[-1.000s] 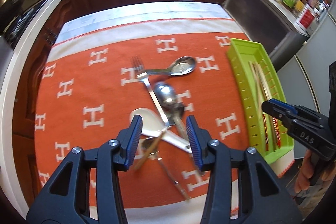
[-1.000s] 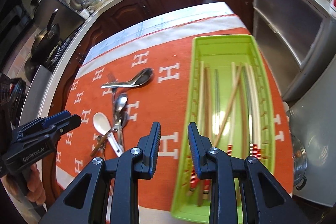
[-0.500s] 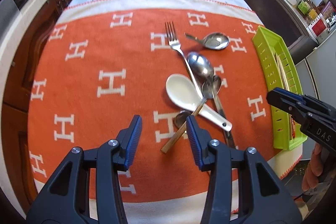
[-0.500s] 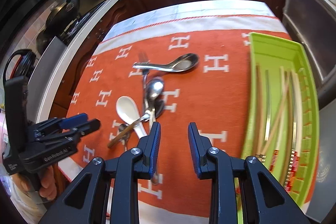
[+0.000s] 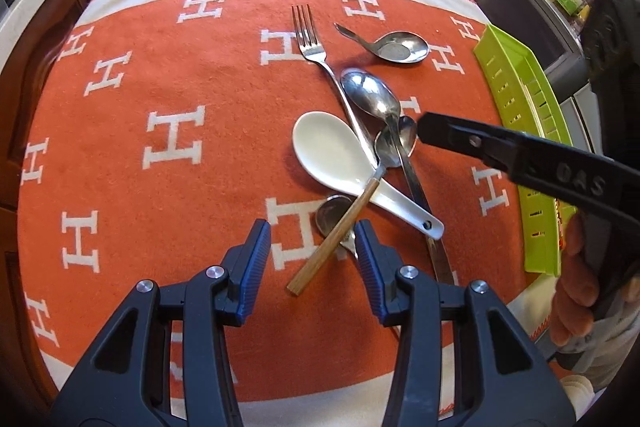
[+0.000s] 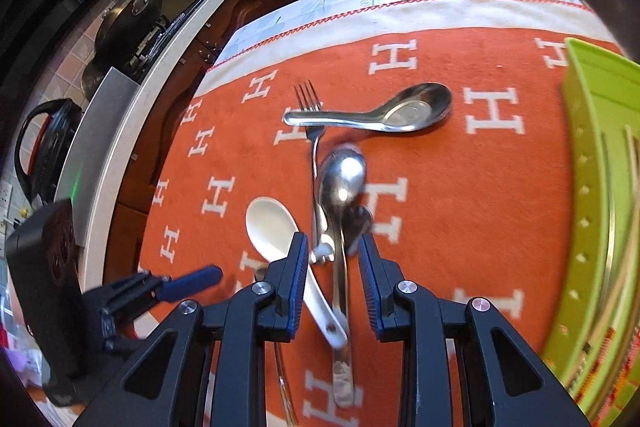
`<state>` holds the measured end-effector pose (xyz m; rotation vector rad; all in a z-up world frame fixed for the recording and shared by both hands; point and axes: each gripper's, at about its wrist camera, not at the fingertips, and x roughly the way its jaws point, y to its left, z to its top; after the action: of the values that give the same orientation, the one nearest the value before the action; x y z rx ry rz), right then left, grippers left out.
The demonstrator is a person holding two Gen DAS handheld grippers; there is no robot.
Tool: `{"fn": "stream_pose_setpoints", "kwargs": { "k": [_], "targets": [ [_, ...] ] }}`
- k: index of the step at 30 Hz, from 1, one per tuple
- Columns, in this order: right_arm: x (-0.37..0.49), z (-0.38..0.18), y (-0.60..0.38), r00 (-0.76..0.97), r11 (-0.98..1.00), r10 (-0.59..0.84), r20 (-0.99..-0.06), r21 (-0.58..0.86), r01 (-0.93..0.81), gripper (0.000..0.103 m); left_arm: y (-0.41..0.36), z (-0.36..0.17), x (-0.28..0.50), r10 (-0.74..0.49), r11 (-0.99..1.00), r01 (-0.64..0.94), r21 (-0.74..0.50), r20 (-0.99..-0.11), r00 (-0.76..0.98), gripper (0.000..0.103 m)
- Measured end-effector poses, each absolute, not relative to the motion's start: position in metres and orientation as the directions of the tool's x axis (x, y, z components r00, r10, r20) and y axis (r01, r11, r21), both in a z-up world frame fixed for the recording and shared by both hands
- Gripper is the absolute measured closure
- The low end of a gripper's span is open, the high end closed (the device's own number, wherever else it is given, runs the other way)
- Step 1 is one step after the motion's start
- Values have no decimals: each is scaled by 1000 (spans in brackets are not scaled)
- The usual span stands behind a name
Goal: Organize utensils
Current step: 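Grasp a metal spoon with the left tool while the right grasps a metal spoon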
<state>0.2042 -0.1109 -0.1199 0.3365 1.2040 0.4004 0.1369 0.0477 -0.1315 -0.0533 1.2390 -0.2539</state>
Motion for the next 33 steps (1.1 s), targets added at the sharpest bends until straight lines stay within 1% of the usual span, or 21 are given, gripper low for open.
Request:
{"fn": "stream_pose_setpoints", "kwargs": {
  "k": [8,16,17,18,19,24,27,33],
  "targets": [
    [247,-153,-99,261,859,507,-821,505,-82,76,57,-136,146,-250,966,148,-214,-921,298,63],
    [263,-161,-78,264,859,511,-818,496,-127,76,62,-139,149,-270,961,143,-237,-918,291,63],
    [263,-160,-74,265,865,502,-823,483,-140,77,62,-140,149,-272,960,144,-239,-918,289,63],
    [263,-159,-69,267,871,492,-829,467,-152,81,62,-140,149,-274,960,144,-241,-918,288,63],
    [262,-159,-65,266,874,485,-833,458,-161,83,62,-141,149,-275,959,144,-242,-918,287,62],
    [257,-153,-51,301,898,435,-849,382,-220,89,63,-144,149,-280,958,138,-250,-919,279,63],
    [252,-151,-47,301,893,440,-846,378,-242,91,63,-145,149,-284,957,137,-255,-919,274,63],
    [247,-151,-47,299,892,439,-847,370,-261,93,59,-141,147,-288,956,147,-255,-915,281,63]
  ]
}}
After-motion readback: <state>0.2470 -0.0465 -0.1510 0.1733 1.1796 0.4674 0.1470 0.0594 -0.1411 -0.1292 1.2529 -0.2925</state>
